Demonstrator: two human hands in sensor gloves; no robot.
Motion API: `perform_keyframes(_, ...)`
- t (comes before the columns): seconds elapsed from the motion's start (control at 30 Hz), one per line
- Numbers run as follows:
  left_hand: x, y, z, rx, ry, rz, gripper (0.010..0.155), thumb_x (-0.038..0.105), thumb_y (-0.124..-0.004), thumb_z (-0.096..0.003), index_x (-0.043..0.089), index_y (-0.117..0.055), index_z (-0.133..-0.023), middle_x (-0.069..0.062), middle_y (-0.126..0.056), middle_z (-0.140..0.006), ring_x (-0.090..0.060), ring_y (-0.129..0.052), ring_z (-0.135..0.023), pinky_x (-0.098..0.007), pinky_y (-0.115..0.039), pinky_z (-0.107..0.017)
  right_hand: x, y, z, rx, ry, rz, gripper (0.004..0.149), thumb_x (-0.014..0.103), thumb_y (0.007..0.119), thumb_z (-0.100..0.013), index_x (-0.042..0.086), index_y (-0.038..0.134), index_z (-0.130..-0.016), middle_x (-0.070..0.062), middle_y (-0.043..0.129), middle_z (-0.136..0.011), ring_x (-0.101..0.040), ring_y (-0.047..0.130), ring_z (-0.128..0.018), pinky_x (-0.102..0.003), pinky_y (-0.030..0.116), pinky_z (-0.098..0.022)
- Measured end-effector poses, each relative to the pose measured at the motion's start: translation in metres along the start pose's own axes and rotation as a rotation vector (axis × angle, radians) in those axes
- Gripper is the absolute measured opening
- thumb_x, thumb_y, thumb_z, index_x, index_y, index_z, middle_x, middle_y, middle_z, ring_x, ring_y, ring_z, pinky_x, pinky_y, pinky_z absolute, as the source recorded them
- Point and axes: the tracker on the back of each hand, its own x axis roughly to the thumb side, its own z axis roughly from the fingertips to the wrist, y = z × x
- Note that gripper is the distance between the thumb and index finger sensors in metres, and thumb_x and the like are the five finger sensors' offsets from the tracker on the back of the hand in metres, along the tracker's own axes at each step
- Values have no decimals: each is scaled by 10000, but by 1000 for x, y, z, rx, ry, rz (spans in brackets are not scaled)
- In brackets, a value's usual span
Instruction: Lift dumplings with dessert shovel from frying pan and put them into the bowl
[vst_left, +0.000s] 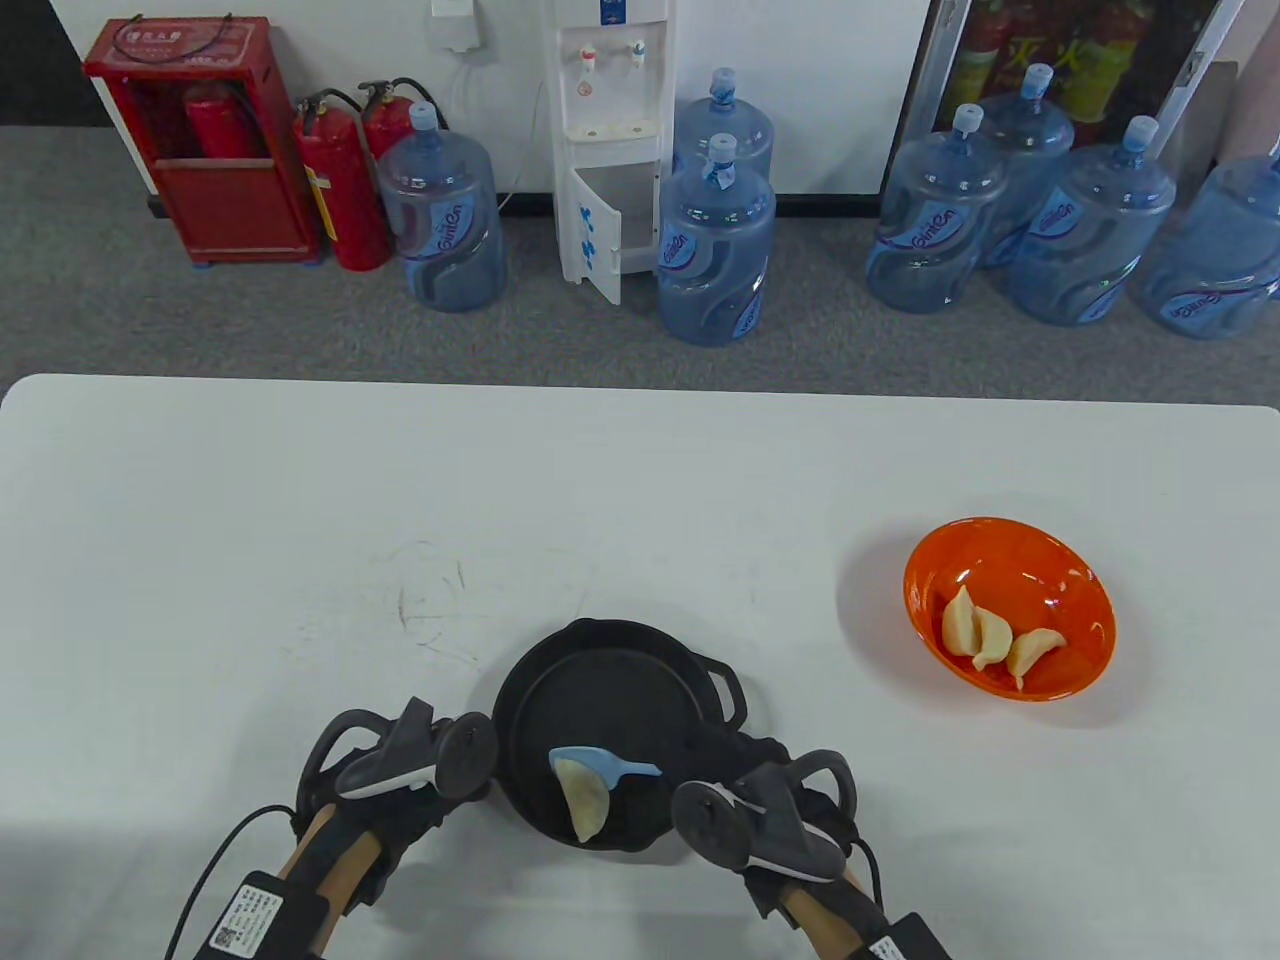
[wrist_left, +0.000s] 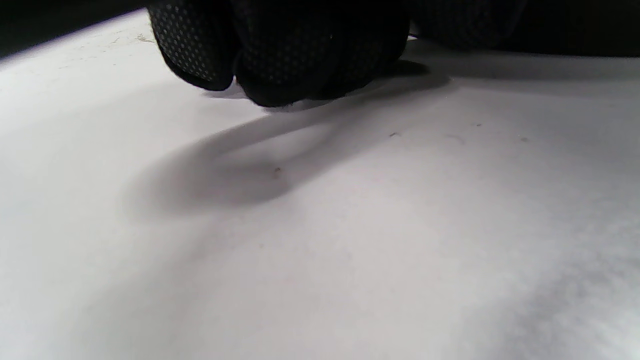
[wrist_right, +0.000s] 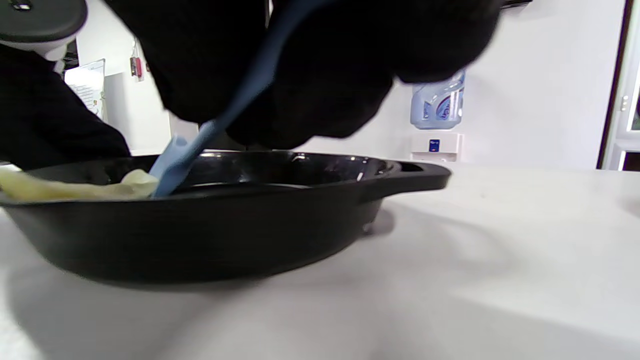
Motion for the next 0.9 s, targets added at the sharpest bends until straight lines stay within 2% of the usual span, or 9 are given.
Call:
perform_keyframes(0.3,0,0,0,-1,0,0,558,505,-671,-492,237,-611,-977,57,-823,-782,-113,-942,-579,-473,-741,-710,8,-2,2,32,-22,-5,405,427,800,-586,291,863,-962,-38,949,-807,-134,986,-415,-342,857,-307)
perform_keyframes(0.63,0,0,0,-3,1,3,556,505,-672,-490,238,-614,-975,57,-826,-777,-110,-942,-571,-470,-744,-707,1,-8,6,90,-12,-21,406,423,804,-586,278,871,-959,-44,957,-792,-129,983,-379,-335,856,-282)
perform_keyframes(0.9,1,0,0,-6,-2,-7,558,505,-676,-488,237,-618,-973,58,-829,-770,-106,-942,-557,-467,-751,-700,-4,-6,4,186,2,-79,412,421,798,-592,257,873,-962,-50,963,-776,-112,972,-317,-318,853,-237)
